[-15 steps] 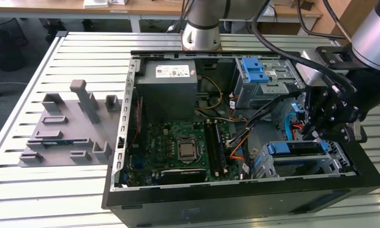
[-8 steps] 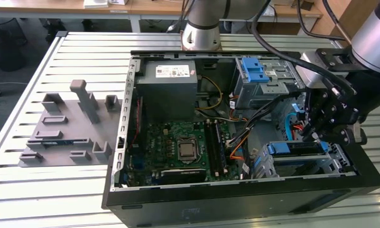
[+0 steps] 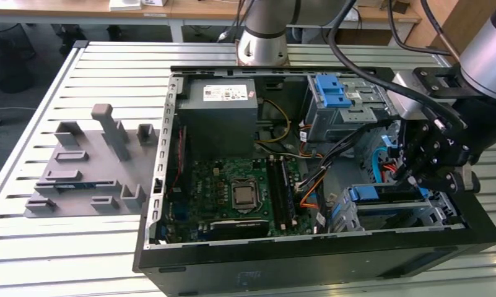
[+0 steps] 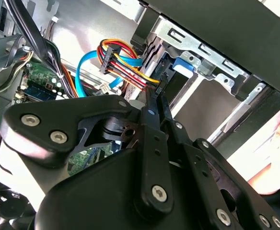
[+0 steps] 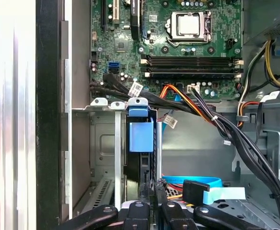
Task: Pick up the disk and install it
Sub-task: 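Insert the first disk wire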
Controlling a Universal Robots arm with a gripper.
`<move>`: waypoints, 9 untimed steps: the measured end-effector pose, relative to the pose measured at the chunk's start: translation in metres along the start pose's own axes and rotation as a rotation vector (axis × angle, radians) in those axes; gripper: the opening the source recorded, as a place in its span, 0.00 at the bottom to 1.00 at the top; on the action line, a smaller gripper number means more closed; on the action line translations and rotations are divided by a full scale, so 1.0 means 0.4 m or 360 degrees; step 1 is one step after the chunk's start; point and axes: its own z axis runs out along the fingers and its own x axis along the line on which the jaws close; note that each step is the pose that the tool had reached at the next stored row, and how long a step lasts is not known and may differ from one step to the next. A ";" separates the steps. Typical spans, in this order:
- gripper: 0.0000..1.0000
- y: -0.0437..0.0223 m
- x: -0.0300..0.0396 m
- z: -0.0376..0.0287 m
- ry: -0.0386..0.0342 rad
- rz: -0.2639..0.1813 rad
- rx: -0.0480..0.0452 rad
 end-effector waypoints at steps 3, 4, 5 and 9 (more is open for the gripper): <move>0.16 0.000 0.001 0.001 0.0000 0.0000 0.0000; 0.16 0.000 0.001 0.002 0.0000 0.0001 0.0000; 0.16 0.000 0.002 0.002 0.0000 0.0001 0.0000; 0.16 0.000 0.003 0.004 0.0000 0.0003 0.0000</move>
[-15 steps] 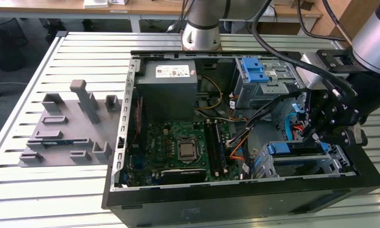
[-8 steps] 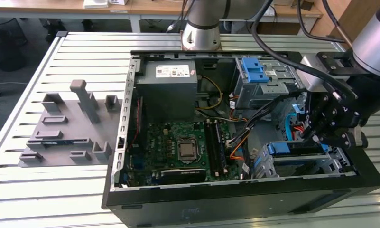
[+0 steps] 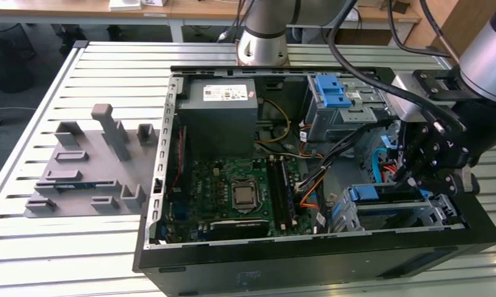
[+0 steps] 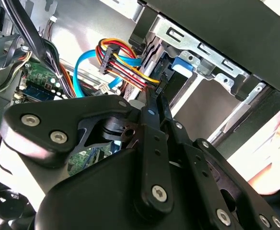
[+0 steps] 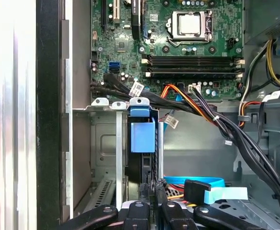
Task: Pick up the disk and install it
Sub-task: 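Insert the first disk wire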
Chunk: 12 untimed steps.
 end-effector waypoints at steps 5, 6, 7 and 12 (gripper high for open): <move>0.16 0.000 0.000 0.003 0.0000 0.0001 0.0000; 0.16 0.000 0.000 0.004 0.0000 0.0001 0.0000; 0.16 0.000 0.000 0.005 0.0000 0.0001 0.0000; 0.16 0.000 0.000 0.008 0.0000 0.0001 0.0000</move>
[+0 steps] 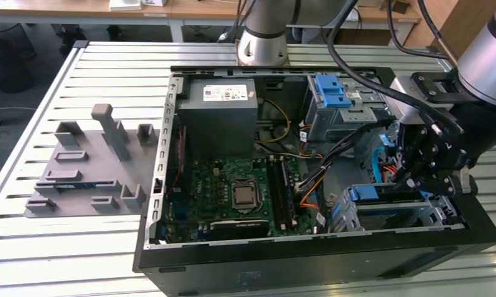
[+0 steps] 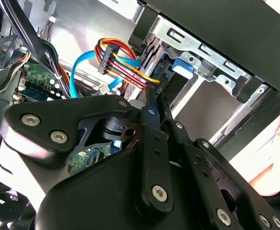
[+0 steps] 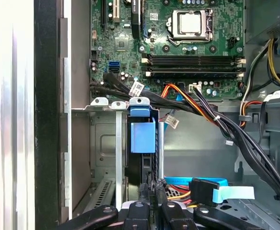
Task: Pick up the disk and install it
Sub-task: 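Insert the first disk wire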
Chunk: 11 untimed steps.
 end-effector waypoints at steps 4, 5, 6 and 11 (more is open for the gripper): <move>0.16 0.000 0.000 0.005 0.0000 0.0000 0.0000; 0.16 0.000 0.000 0.007 0.0000 0.0000 0.0000; 0.16 0.000 0.000 0.008 0.0000 0.0000 0.0000; 0.16 0.000 0.000 0.009 0.0000 0.0000 0.0000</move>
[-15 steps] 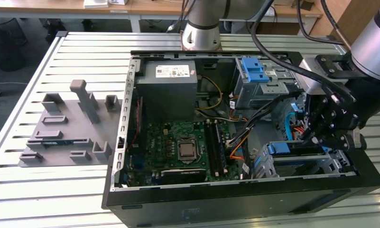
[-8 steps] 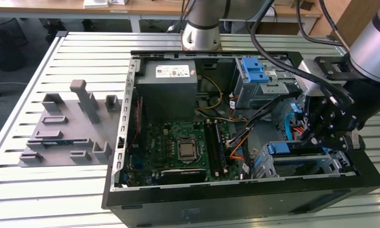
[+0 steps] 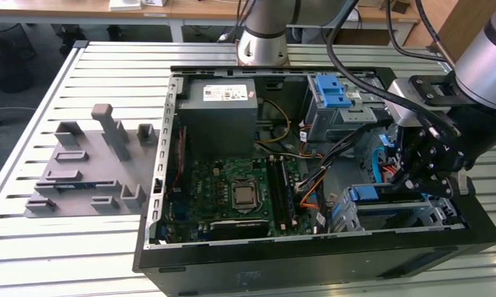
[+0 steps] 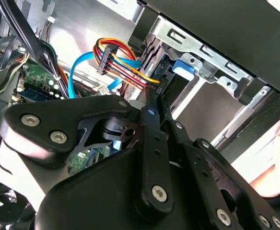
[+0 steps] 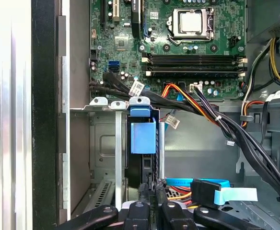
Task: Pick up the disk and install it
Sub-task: 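Insert the first disk wire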
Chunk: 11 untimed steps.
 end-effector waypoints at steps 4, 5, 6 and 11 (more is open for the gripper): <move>0.17 0.000 0.000 -0.001 -0.0001 0.0000 0.0000; 0.17 0.000 0.000 -0.004 -0.0001 0.0000 0.0000; 0.24 0.000 0.000 -0.008 0.0000 0.0000 0.0000; 0.24 0.000 -0.001 -0.022 -0.0001 0.0000 0.0000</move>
